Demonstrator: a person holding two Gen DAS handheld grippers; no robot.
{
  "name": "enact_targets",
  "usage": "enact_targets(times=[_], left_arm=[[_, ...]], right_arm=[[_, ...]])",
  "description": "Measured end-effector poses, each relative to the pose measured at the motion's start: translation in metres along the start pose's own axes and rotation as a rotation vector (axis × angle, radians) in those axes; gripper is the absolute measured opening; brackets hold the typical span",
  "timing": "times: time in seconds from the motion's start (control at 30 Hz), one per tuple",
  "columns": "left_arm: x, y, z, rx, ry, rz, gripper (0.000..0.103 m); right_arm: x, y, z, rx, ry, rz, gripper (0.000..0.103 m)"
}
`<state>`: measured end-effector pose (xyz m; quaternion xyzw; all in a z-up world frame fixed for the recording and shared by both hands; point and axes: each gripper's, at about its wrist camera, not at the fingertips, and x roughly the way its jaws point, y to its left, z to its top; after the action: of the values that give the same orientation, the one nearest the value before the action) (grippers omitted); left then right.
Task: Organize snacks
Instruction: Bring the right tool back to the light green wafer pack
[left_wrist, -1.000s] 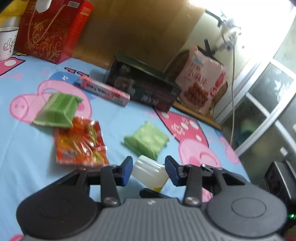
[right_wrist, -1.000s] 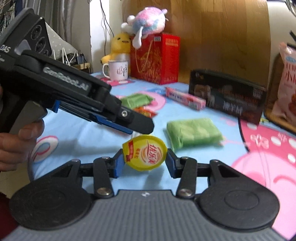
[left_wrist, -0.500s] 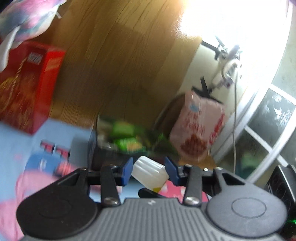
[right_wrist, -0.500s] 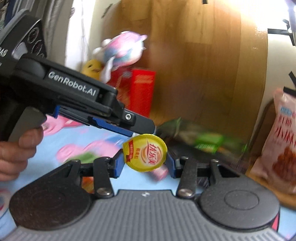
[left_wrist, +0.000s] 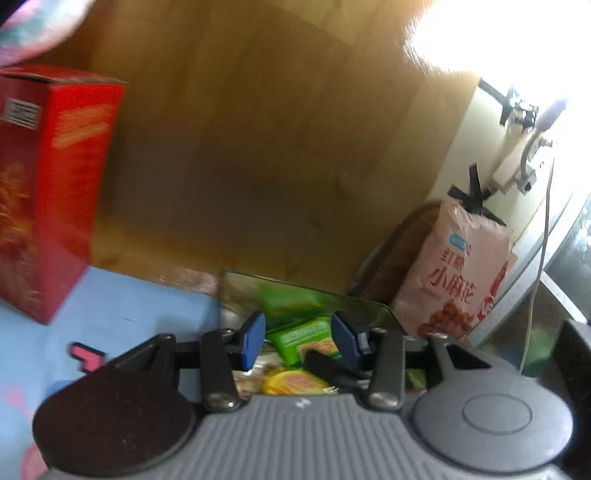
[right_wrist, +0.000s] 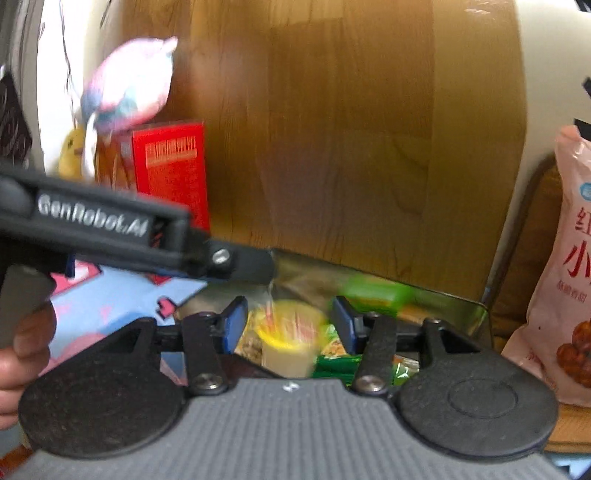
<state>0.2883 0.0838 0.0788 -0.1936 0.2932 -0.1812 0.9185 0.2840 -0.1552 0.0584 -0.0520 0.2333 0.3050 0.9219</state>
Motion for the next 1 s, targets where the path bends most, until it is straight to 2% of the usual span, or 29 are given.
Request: enact_targets(times=[0.07, 0.17, 0.2, 0.3, 0.37, 0.57, 0.67, 0.8, 0.93, 1.0], left_arm=[[-0.016, 0.014, 0.002, -0.019, -0.021, 0.001, 0.041], [-0.048, 0.043, -0.002, -0.051, -0.051, 0.048, 0.041], [-0.059, 0.052, -0.006, -0.064, -0.052, 0.071, 0.041], [-0.083, 0.074, -0.022, -0.076, -0.042, 0.164, 0.041], [-0.096, 0.081, -0.038, -0.076, -0.036, 0.195, 0.041], [-0.125, 0.087, -0.097, -0.11, 0.018, 0.163, 0.044], [-0.141, 0.085, -0.117, -0.125, 0.008, 0.131, 0.045], [-0.157, 0.09, -0.128, -0.191, -0.008, 0.118, 0.045], [-0.157, 0.1, -0.128, -0.24, -0.012, 0.084, 0.043], [-0.152, 0.103, -0.127, -0.247, 0.002, 0.076, 0.04]], right_arm=[[-0.012, 0.0, 0.001, 0.018, -0.047, 0.008, 0.055], [-0.043, 0.002, -0.008, 0.038, -0.097, 0.055, 0.055], [-0.053, 0.004, -0.014, 0.046, -0.101, 0.073, 0.059], [-0.07, 0.013, -0.039, 0.077, -0.077, 0.127, 0.06], [-0.073, 0.023, -0.055, 0.082, -0.043, 0.154, 0.06], [-0.07, 0.061, -0.087, 0.122, 0.071, 0.258, 0.061], [-0.061, 0.087, -0.085, 0.064, 0.126, 0.326, 0.073], [-0.043, 0.121, -0.075, -0.05, 0.177, 0.375, 0.075], [-0.014, 0.132, -0.067, -0.022, 0.261, 0.418, 0.077], [-0.007, 0.135, -0.067, 0.0, 0.28, 0.409, 0.076]])
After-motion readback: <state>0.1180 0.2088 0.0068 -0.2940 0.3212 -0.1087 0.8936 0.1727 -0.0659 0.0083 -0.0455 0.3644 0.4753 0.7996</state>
